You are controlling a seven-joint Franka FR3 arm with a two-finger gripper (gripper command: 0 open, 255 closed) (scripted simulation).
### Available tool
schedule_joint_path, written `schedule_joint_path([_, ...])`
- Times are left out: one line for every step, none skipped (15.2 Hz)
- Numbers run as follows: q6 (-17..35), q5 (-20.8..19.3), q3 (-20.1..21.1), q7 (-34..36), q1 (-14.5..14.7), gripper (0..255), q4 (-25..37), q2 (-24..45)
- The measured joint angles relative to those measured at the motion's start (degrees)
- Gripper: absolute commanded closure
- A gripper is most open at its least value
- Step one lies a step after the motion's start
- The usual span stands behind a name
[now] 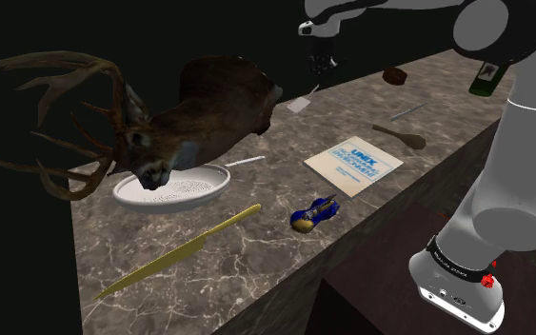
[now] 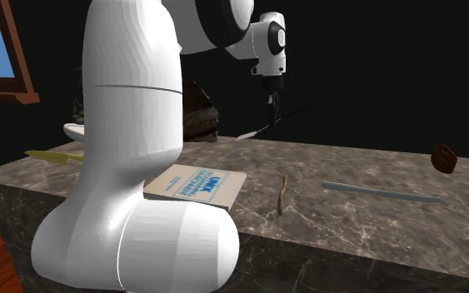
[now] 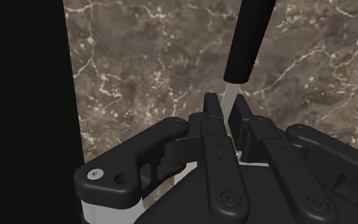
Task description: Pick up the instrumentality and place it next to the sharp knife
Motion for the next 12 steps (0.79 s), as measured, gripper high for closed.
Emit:
schedule_joint_path([-0.69,0.00,-0.03,-0.06,-0.04,255,0.68,-0.02])
schedule_joint_path([-1.48,-0.02,-0.04,-0.06,-0.05,255,1.43,-0.05])
schedule_joint_path([-1.65,-0.42,0.10,0.56,0.44,255,0.64,-1.05])
schedule_joint_path([-1.46,-1.02,0.38,1.61,1.22,255,-0.97,-2.52])
schedule_joint_path([-1.09,-1.63,0.63,2.55,1.89,255,-2.83,-4.08])
schedule_joint_path([-0.37,-2.30,1.05,3.91,2.76,255,-5.12,-5.68])
schedule_joint_path([-0.27,-3.01,1.39,5.01,3.44,255,-7.04,-7.53])
schedule_joint_path([0.33,-3.80,1.85,6.38,4.21,255,-9.68,-9.65])
schedule_joint_path([0.46,-4.54,2.47,7.94,5.03,255,-11.86,-11.72])
schedule_joint_path([1.10,-5.19,3.03,9.32,5.67,255,-14.30,-13.56])
schedule_joint_path([1.23,-5.63,3.73,10.84,6.35,255,-15.86,-14.95])
schedule_joint_path([1.60,-6.18,4.38,12.25,6.92,255,-18.06,-16.76])
